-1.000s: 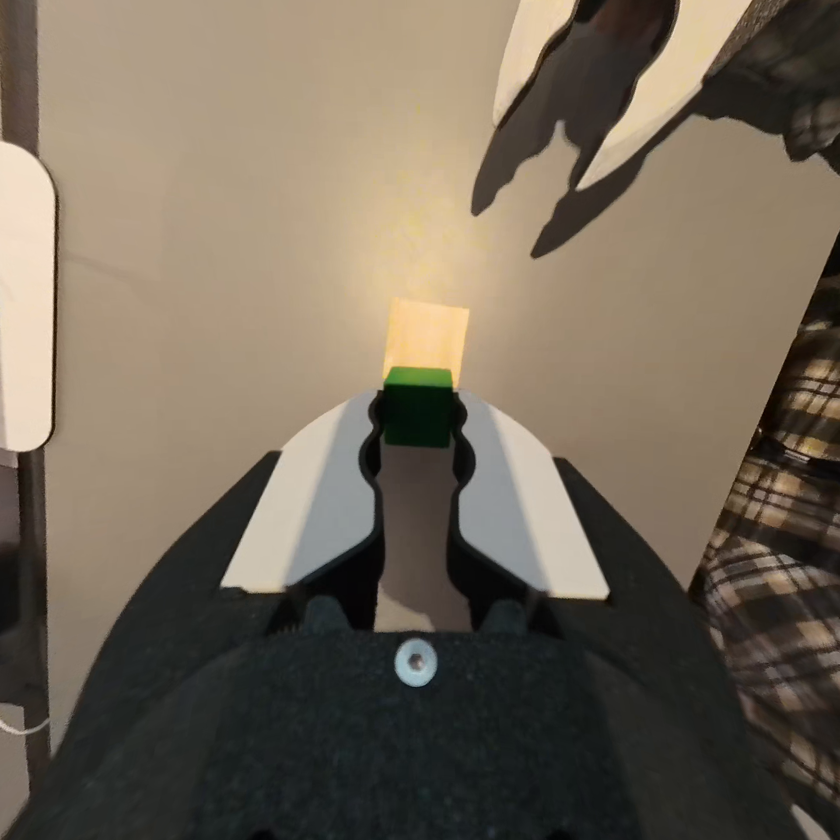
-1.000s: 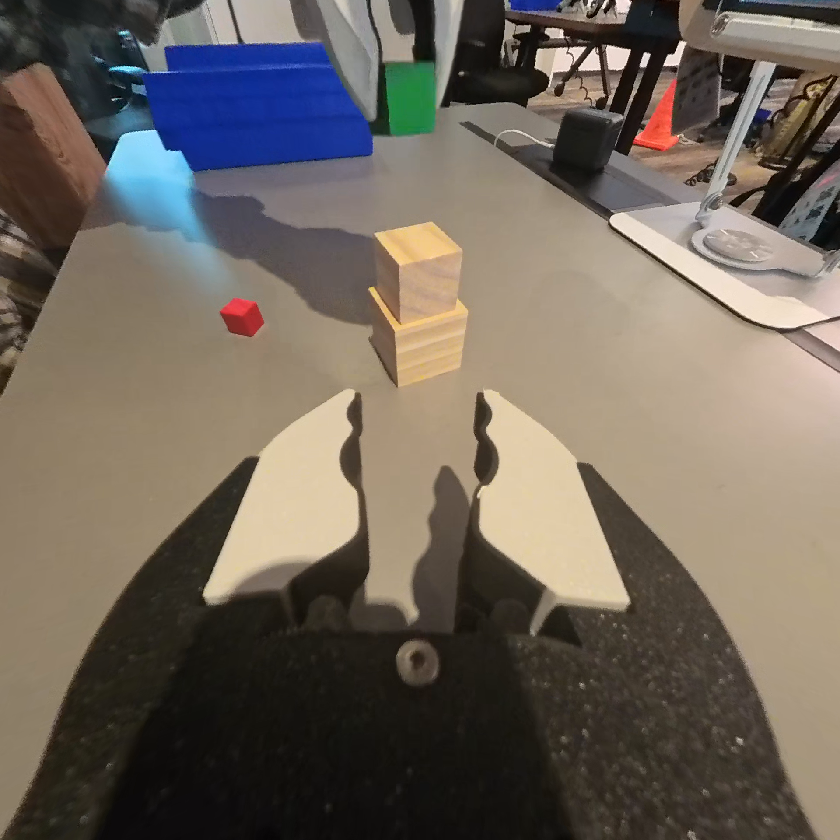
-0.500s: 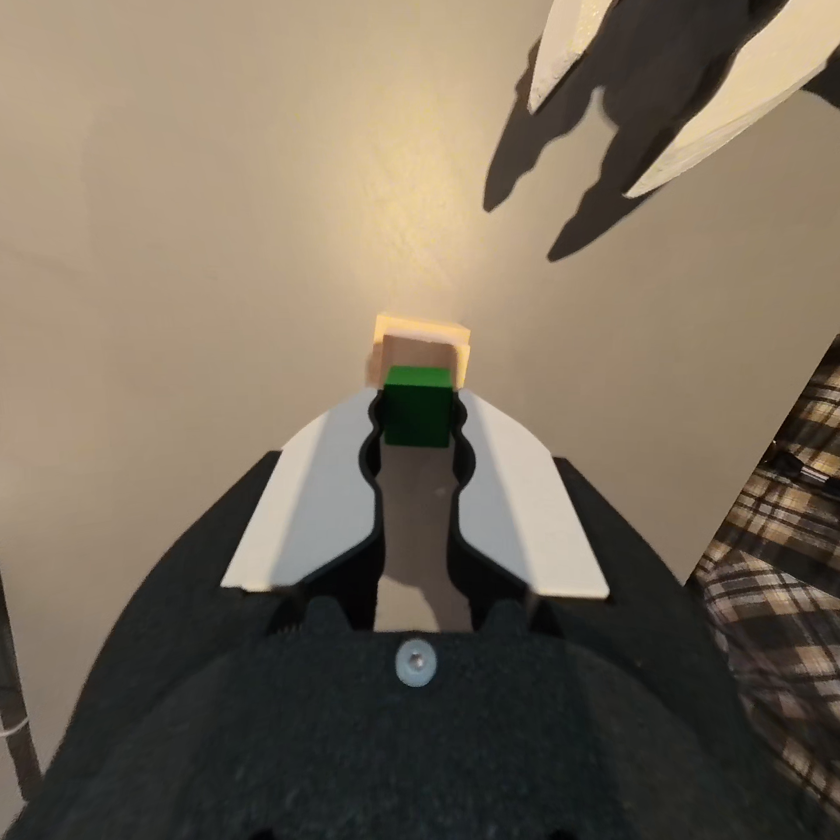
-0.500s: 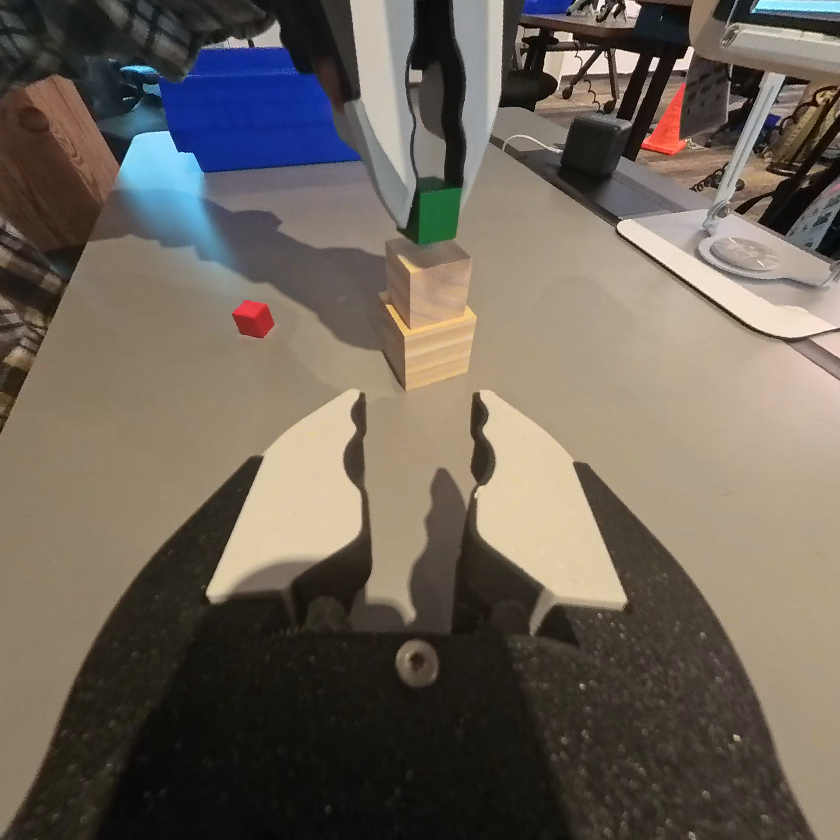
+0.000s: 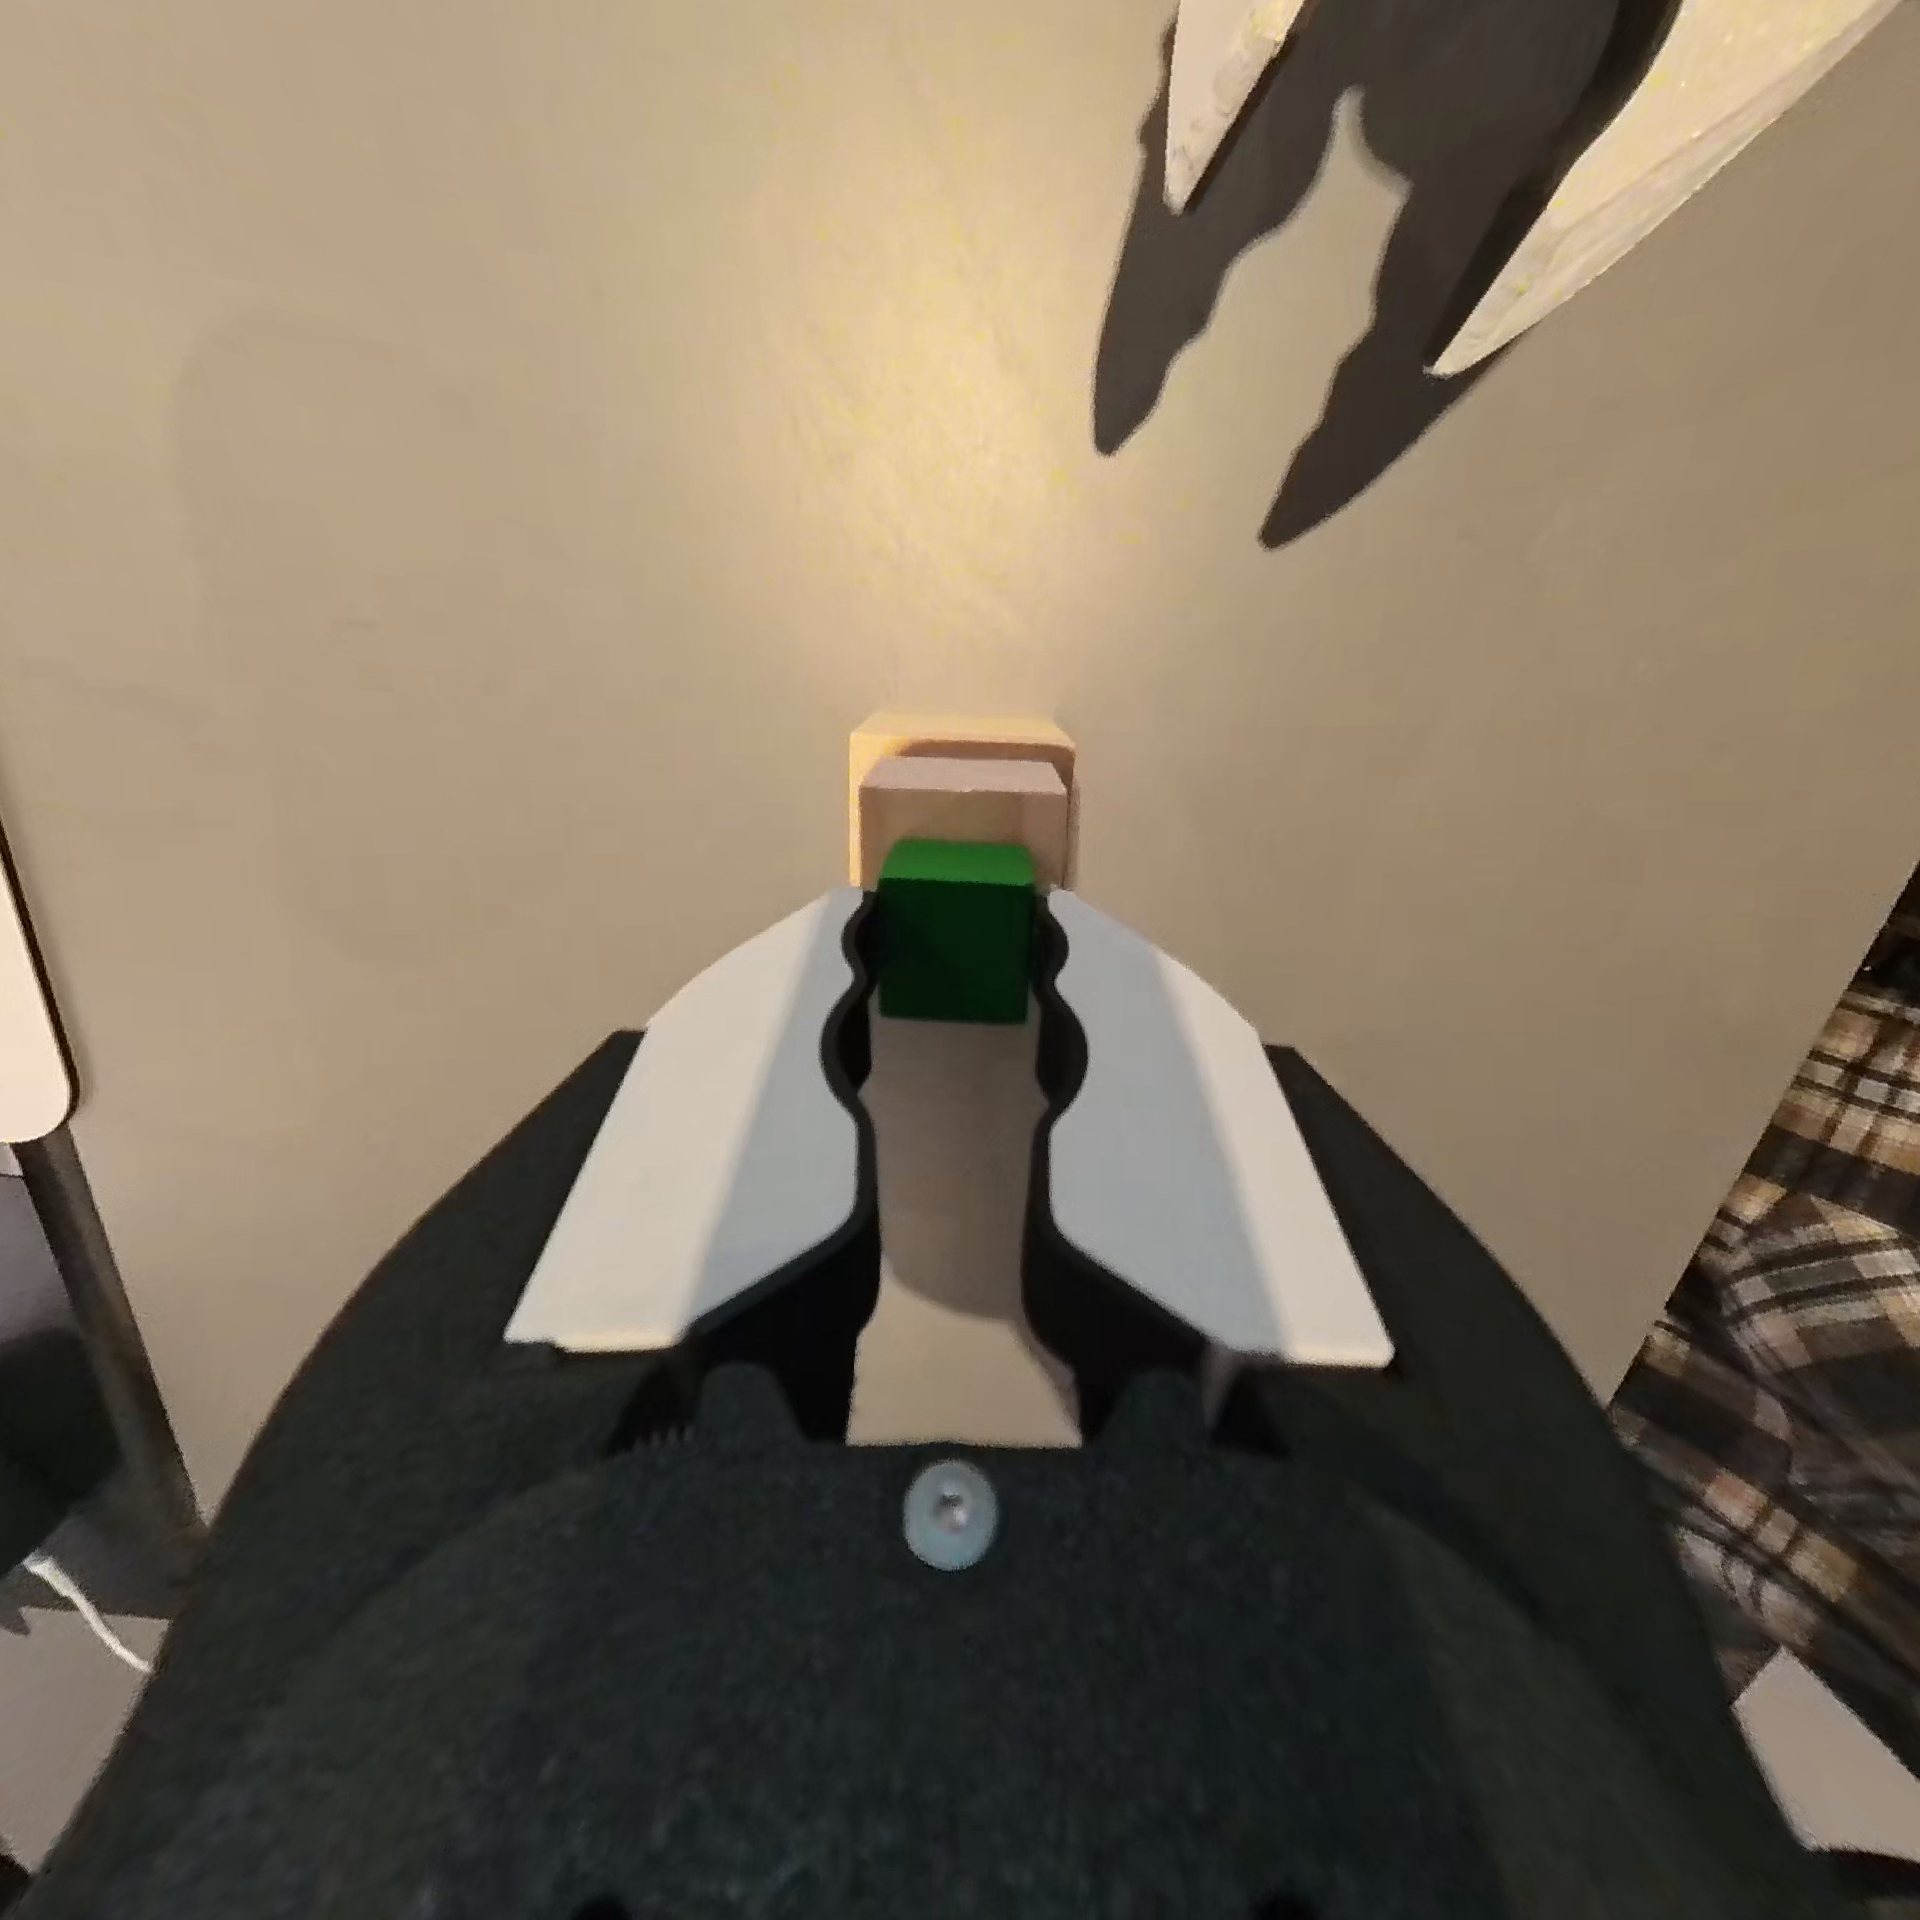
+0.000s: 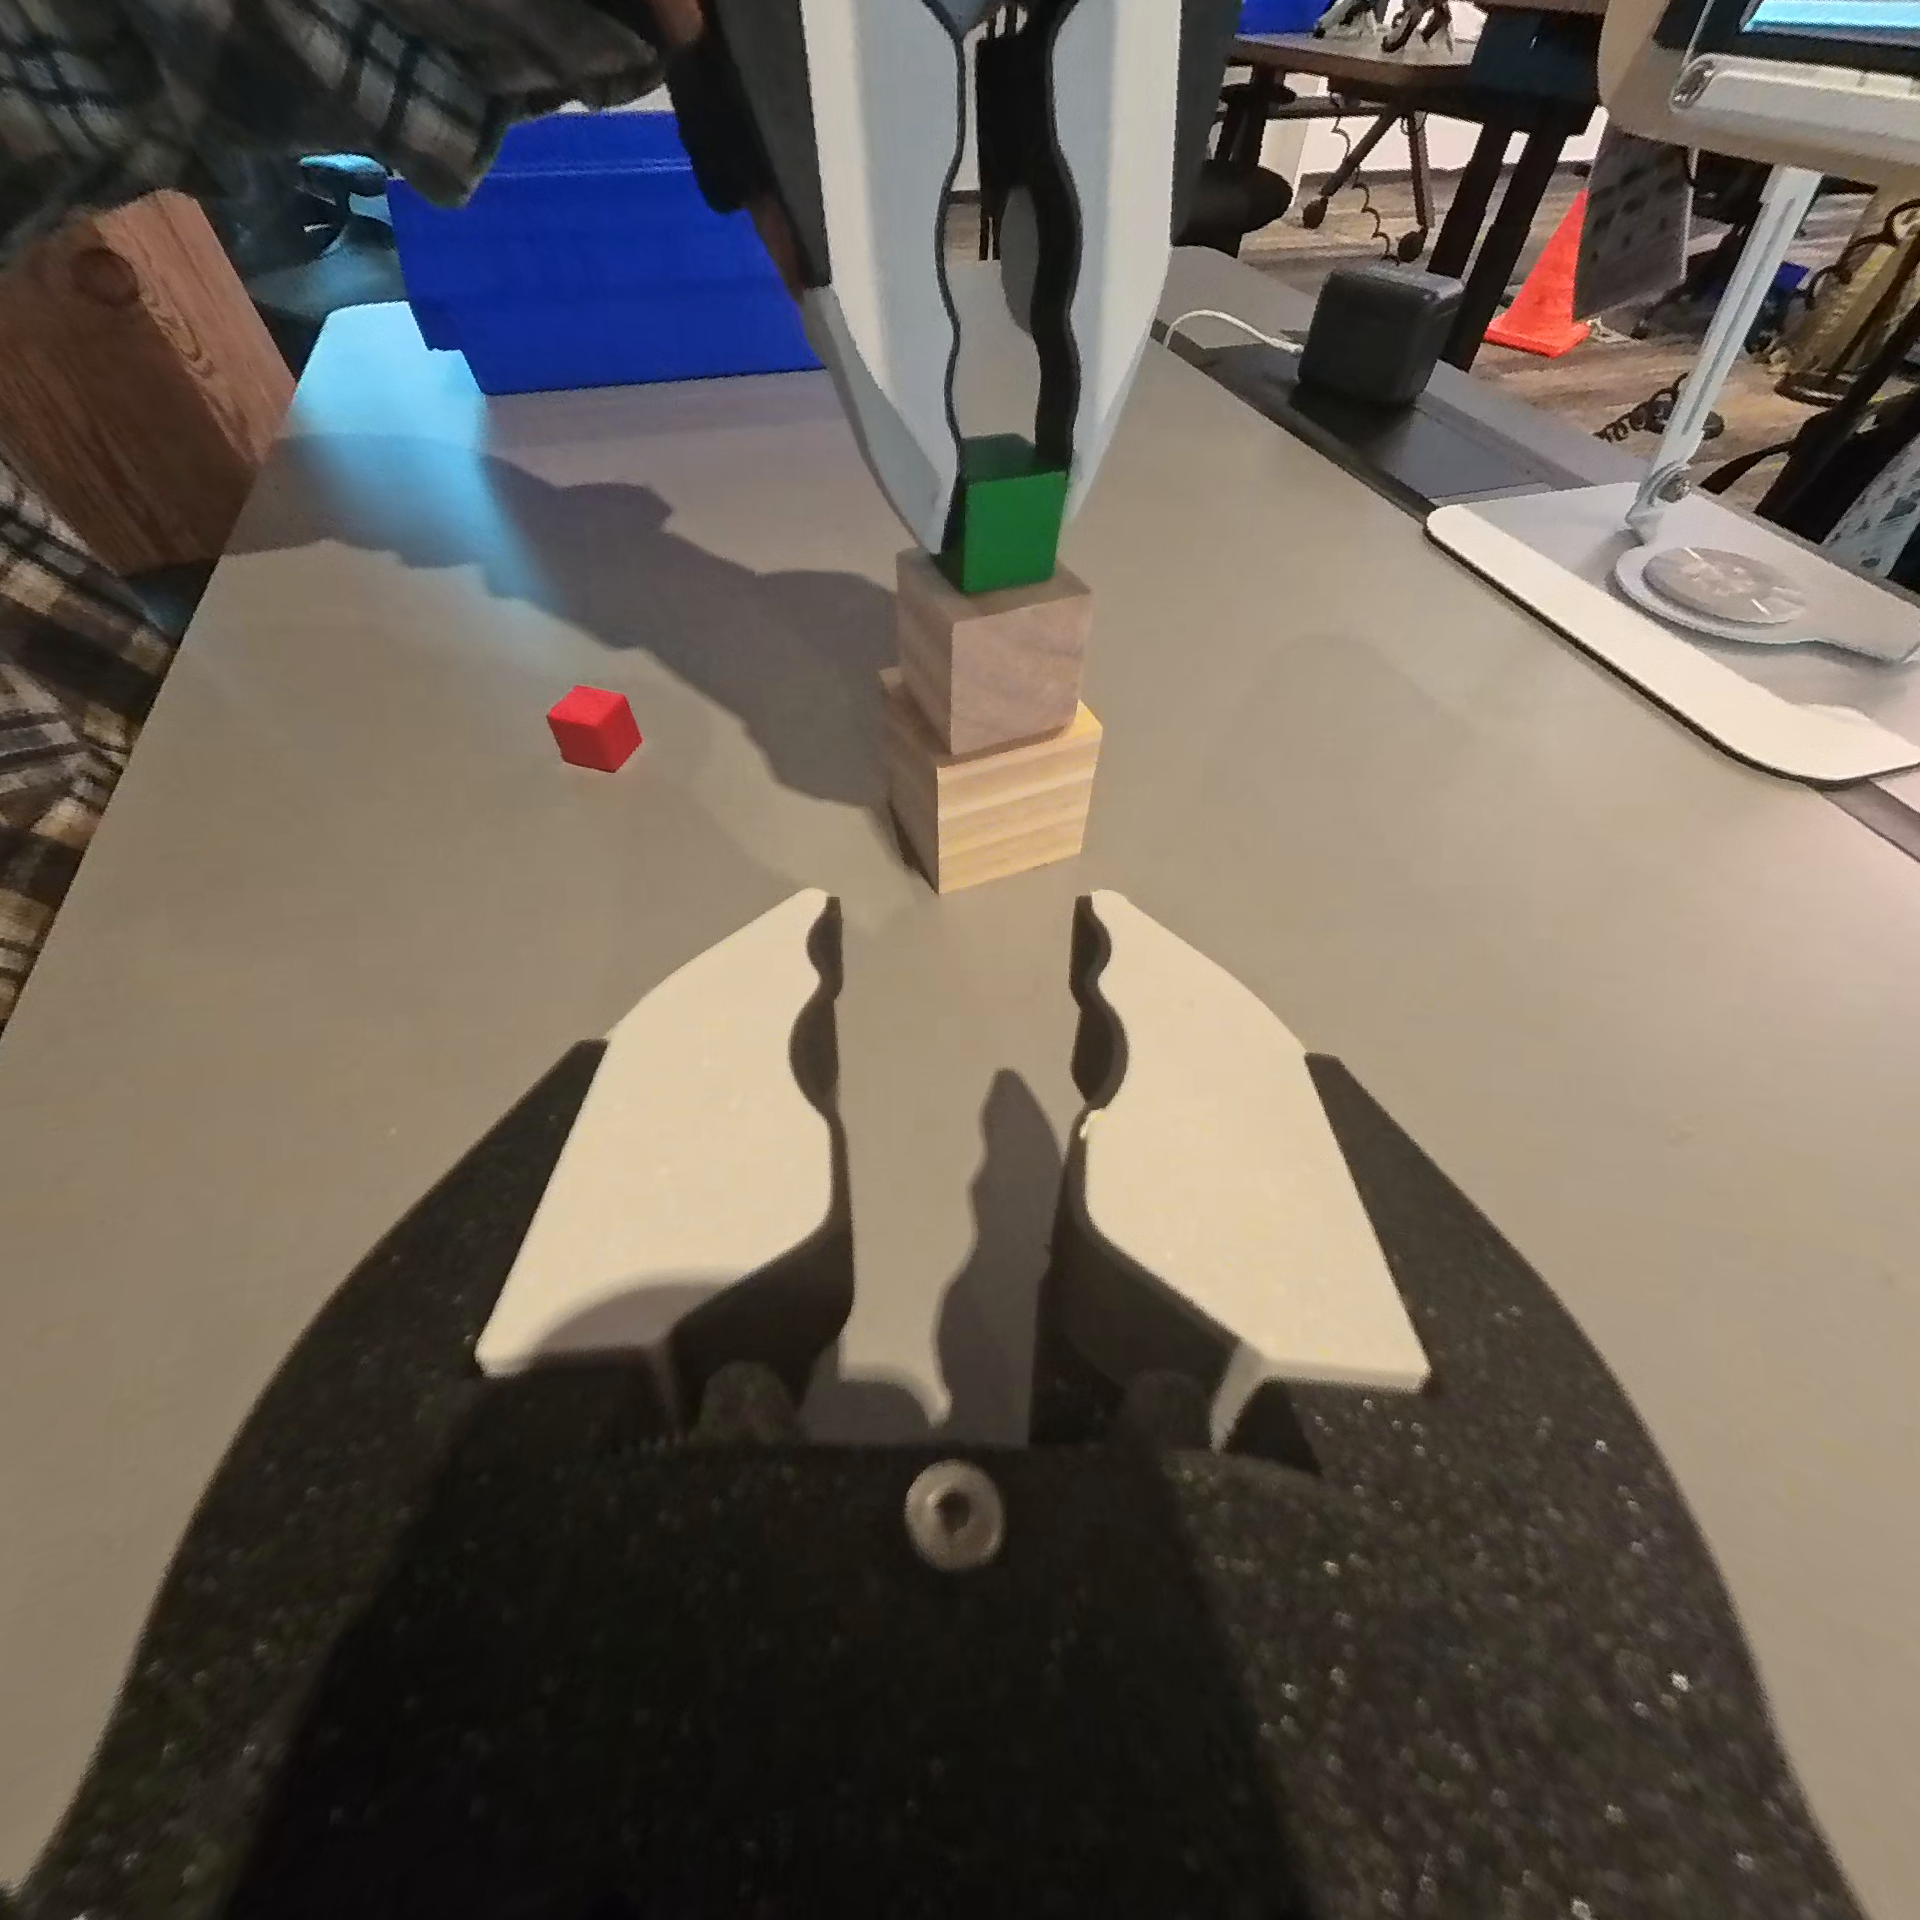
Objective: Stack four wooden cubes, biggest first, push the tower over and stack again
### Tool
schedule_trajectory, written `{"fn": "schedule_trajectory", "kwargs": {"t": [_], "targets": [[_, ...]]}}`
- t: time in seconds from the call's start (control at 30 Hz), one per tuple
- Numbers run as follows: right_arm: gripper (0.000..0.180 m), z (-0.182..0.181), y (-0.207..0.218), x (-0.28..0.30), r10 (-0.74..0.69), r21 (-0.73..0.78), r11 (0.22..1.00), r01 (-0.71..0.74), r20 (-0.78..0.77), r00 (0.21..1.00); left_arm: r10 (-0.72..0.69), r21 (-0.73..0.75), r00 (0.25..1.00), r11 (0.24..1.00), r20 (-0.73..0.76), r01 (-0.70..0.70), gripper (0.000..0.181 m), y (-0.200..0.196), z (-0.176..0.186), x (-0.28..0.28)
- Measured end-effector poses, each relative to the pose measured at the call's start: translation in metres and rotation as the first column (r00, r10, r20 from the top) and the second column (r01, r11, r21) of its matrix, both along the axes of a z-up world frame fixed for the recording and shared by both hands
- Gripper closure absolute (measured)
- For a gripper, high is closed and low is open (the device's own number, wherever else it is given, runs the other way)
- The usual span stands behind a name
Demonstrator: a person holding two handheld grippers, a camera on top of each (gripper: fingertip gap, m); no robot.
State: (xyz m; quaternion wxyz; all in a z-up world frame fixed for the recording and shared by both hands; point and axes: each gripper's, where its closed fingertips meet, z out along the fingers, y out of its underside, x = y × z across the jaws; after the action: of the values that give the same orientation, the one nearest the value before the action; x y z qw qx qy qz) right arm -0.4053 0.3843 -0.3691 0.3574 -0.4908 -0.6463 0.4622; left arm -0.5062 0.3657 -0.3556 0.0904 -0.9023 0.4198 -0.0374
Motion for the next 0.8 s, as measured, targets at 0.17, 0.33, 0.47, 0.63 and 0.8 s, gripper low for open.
{"fn": "schedule_trajectory", "kwargs": {"t": [0.17,0.33,0.47,0.63,0.8], "targets": [[0.138,-0.001,-0.001,0.0,0.004,-0.002,1.0,-0.004,0.005,1.0,-0.004,0.003,1.0,1.0,0.001,0.004,0.153,0.001,0.0,0.003],[0.137,-0.001,0.0,-0.001,0.002,-0.006,1.0,-0.002,0.006,1.0,-0.009,0.005,1.0,1.0,0.002,0.009,0.153,0.0,-0.001,0.003],[0.134,-0.001,0.0,-0.001,0.0,-0.006,1.0,0.0,0.005,1.0,-0.014,0.011,1.0,1.0,-0.014,0.014,0.147,0.001,-0.003,0.001],[0.132,0.0,0.0,0.0,-0.004,-0.005,1.0,0.004,-0.003,1.0,-0.026,0.056,1.0,0.998,0.005,0.026,0.131,0.002,0.008,-0.001],[0.131,0.003,0.0,0.001,-0.004,-0.004,1.0,0.004,-0.014,1.0,-0.061,0.244,0.987,0.97,0.147,0.023,0.113,-0.011,0.053,-0.014]]}}
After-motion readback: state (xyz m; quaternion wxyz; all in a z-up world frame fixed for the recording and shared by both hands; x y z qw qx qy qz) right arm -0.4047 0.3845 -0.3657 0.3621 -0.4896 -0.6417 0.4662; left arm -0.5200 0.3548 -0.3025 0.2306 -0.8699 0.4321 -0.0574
